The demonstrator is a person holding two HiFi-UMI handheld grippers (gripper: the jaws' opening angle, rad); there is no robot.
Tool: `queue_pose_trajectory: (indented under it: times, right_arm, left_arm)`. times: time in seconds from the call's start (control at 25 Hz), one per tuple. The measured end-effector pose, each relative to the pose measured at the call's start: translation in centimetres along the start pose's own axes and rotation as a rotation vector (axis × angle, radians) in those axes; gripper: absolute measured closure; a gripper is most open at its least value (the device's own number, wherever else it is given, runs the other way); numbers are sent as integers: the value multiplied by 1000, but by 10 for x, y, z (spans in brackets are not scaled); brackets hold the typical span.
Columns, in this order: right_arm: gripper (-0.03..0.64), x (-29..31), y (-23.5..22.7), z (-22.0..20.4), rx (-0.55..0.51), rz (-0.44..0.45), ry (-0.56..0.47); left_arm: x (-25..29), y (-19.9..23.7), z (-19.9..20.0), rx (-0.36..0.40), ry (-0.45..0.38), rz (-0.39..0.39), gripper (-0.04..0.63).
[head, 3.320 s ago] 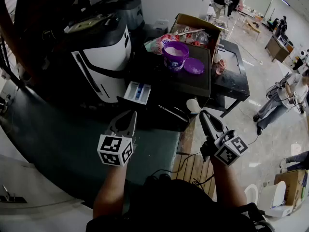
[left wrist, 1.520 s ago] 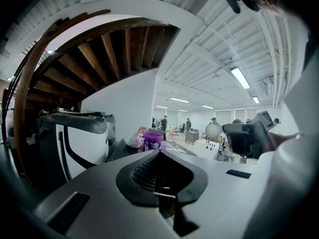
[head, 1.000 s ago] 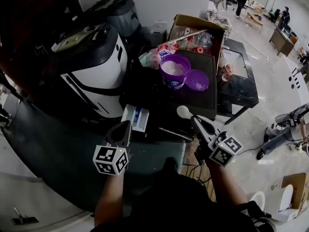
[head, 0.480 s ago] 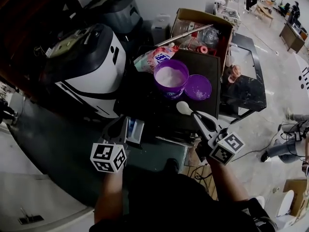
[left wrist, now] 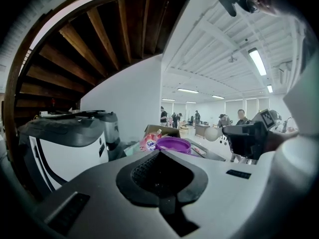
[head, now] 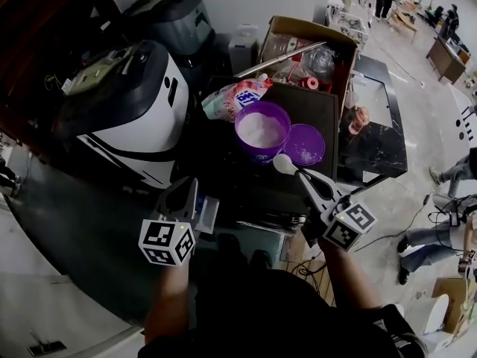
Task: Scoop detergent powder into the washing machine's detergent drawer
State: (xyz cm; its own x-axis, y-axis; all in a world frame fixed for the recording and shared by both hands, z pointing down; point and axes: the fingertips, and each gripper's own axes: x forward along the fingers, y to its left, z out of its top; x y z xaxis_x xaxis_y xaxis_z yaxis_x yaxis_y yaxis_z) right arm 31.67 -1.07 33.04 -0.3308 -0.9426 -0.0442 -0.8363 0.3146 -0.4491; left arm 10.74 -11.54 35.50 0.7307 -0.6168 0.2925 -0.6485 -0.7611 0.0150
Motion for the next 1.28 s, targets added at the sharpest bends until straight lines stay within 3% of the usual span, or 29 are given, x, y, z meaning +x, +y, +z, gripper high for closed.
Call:
queue_pose_trajectory:
  times: [0.8, 1.28]
  right_arm:
    - [595, 102, -51, 12, -192, -209, 108]
    - [595, 121, -99, -4, -301, -90, 359]
  left_arm:
    - [80, 60, 17, -9, -42, -220, 588]
    - [114, 35, 13, -38, 12, -182, 588]
